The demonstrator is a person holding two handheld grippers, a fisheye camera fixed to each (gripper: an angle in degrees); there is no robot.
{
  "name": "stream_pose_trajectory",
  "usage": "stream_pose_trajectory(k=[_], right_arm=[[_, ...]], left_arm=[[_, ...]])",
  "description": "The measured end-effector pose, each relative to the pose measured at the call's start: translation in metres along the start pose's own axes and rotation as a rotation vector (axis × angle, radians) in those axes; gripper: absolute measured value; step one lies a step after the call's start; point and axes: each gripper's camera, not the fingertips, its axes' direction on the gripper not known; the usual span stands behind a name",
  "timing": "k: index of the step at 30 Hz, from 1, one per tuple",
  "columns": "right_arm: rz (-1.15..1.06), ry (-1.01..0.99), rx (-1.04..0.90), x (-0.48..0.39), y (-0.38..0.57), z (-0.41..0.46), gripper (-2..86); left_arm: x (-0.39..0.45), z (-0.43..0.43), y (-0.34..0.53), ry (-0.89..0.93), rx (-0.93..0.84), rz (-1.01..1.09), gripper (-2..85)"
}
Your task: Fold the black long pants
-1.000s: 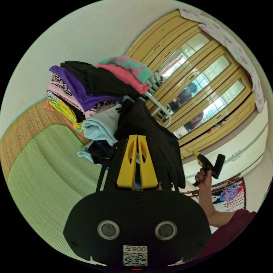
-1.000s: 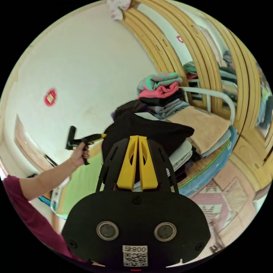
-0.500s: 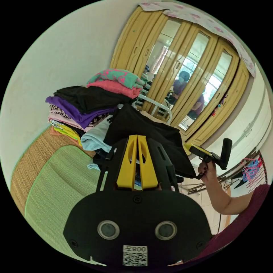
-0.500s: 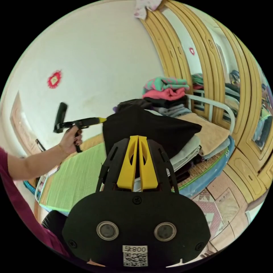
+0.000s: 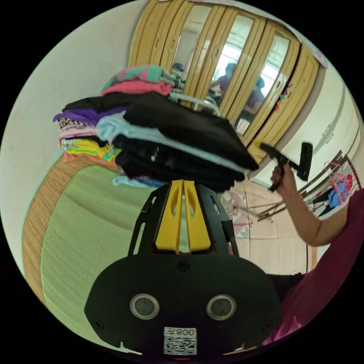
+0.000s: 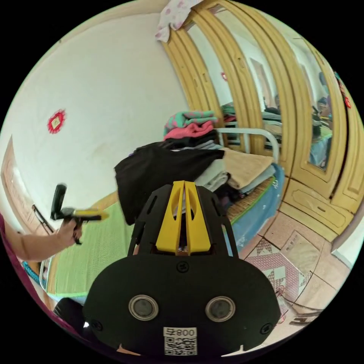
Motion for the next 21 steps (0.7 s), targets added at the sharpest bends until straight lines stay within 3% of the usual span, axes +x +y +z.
stream_pose_trajectory(k=[2, 8, 12, 21], right_arm=[[0.045, 0.055, 0.003, 0.03, -0.001, 0.003, 1.0], [0.093, 0.168, -0.109, 0.118, -0.035, 0.051, 4.7], [0.073, 0.278, -0.218, 0.161, -0.067, 0.096, 6.0], [-0.071, 0.34, -0.426, 0.218, -0.102, 0.188, 9.3]], left_arm=[[0.011, 0.036, 0.047, -0.037, -0.184, -0.037, 0.1], [0.032, 0.103, 0.133, 0.037, -0.45, -0.176, 0.3], [0.049, 0.115, 0.157, 0.057, -0.502, -0.224, 0.6], [0.089, 0.074, 0.172, -0.027, -0.485, -0.123, 1.1]])
